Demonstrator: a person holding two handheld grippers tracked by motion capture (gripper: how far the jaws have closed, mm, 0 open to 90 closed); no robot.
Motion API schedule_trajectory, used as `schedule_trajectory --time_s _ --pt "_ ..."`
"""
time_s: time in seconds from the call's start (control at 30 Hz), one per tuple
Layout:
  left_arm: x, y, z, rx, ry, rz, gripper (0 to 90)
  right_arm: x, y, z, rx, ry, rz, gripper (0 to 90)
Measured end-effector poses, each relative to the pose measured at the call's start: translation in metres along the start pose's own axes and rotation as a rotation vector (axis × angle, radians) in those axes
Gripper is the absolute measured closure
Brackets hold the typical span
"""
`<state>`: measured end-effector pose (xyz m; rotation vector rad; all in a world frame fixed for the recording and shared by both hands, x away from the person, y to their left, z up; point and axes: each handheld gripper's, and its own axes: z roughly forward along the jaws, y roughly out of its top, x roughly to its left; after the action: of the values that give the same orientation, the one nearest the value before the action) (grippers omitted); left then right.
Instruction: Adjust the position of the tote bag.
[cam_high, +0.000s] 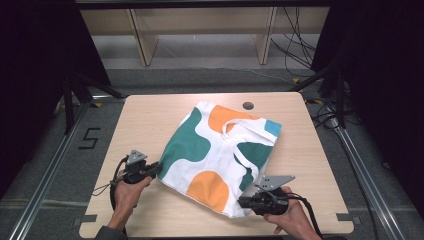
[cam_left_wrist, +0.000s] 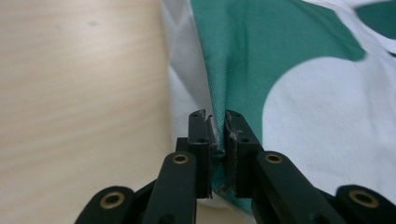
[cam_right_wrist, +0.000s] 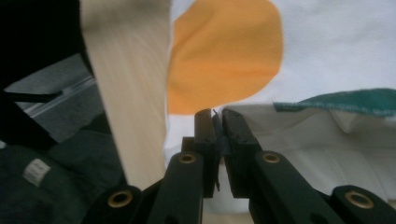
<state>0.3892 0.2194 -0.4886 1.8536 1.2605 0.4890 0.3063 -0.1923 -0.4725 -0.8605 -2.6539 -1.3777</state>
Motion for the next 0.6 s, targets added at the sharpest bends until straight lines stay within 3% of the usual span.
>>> schedule_trajectory --time_s 0.03,0.07,0.1,0.17,0.2,0.23,0.27,0.3,0.37,0.4,0.47,0.5,0.53,0.57,0.6 --pt "0.007 0.004 0.004 0.009 0.008 0.026 81.6 0.001 0.002 0.000 0.001 0.017 -0.019 82.6" --pt "0.011 0.009 0.009 0.005 0.036 0.008 81.6 0.002 0.004 0.000 0.004 0.025 -0.028 82.5" --pt "0.017 0.012 0.012 0.018 0.047 0.025 81.8 0.005 0.006 -0.001 -0.003 0.019 -0.053 81.8" --pt "0.026 0.019 0.025 -0.006 0.054 -0.017 81.7 0.007 0.008 -0.004 -0.020 0.008 -0.092 80.7" --pt "0.033 0.023 0.029 -0.001 0.056 -0.012 81.2 0.008 0.009 -0.006 -0.037 0.019 -0.088 80.2" --pt "0.037 0.027 0.035 -0.023 0.069 -0.047 81.2 0.008 0.011 -0.009 -0.038 0.016 -0.091 79.8" --pt "0.043 0.031 0.039 -0.020 0.070 -0.038 81.1 0.006 0.012 -0.011 -0.049 -0.009 -0.118 79.5" --pt "0.050 0.040 0.048 -0.034 0.079 -0.052 80.8 0.000 0.013 -0.018 -0.044 -0.047 -0.106 79.1" --pt "0.056 0.044 0.050 -0.013 0.080 -0.034 80.8 -0.005 0.013 -0.022 -0.062 -0.066 -0.093 78.6" --pt "0.060 0.049 0.055 -0.019 0.076 -0.047 80.8 -0.009 0.013 -0.027 -0.073 -0.073 -0.050 78.2" --pt "0.065 0.055 0.061 -0.031 0.077 -0.054 80.2 -0.024 0.014 -0.036 -0.089 -0.145 -0.041 76.2" --pt "0.070 0.058 0.062 -0.008 0.080 -0.029 79.8 -0.030 0.014 -0.040 -0.094 -0.182 -0.012 74.8" --pt "0.072 0.061 0.065 -0.010 0.084 -0.032 79.2 -0.041 0.014 -0.045 -0.103 -0.220 -0.036 73.3" --pt "0.074 0.064 0.068 -0.012 0.084 -0.045 78.3 -0.055 0.012 -0.053 -0.108 -0.273 0.048 69.8" --pt "0.075 0.066 0.069 -0.003 0.084 -0.037 78.3 -0.055 0.012 -0.053 -0.108 -0.273 0.048 69.8"
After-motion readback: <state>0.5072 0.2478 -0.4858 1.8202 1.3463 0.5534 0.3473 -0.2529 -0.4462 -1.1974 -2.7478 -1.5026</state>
